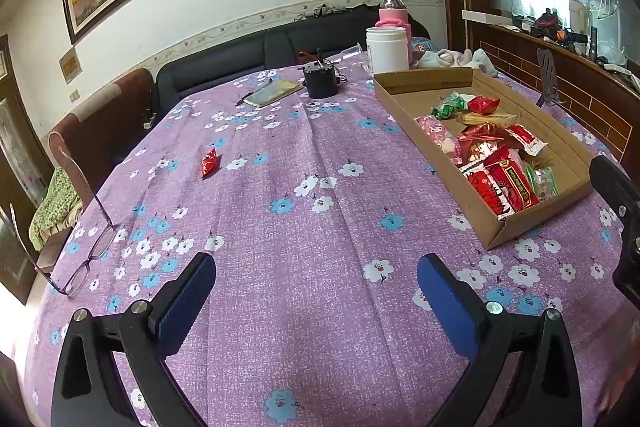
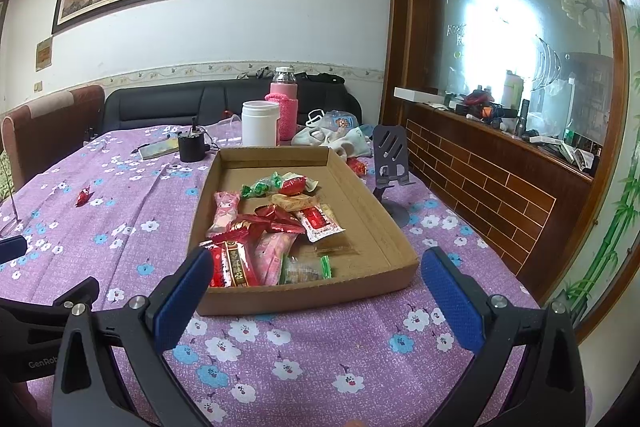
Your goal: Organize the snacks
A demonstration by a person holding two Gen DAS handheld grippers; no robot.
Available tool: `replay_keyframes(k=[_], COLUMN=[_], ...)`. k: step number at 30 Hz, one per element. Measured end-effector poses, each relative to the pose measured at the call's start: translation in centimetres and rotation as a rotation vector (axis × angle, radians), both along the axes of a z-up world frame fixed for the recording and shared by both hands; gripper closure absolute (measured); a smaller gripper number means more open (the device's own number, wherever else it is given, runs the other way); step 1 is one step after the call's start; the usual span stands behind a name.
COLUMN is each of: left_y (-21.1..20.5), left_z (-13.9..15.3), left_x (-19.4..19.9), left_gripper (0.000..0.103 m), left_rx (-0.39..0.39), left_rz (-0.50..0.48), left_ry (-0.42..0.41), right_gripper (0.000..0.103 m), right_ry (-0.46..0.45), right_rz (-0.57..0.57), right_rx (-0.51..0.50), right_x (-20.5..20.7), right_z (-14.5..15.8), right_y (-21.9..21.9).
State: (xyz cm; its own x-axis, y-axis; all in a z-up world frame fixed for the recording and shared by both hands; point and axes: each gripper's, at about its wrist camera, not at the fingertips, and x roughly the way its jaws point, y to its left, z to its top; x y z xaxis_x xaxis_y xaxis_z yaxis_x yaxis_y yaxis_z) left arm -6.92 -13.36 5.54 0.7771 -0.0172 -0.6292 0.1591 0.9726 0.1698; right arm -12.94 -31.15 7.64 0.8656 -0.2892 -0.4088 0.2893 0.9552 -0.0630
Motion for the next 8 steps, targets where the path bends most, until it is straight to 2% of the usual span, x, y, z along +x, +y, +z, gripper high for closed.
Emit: replay_keyframes(k=[8], left_y=[0.59], left_z=[0.1], left_x=[-0.06], left_gripper=[0.001], left_rx=[0.009], left_rz=[0.018], left_ry=[-0.003], right_gripper=[0.0], right_ry=[-0.003], right_rz=[-0.003], right_rx=[-0.001], right_x=[-0.23], right_z=[-0.06], right_y=[-0.16])
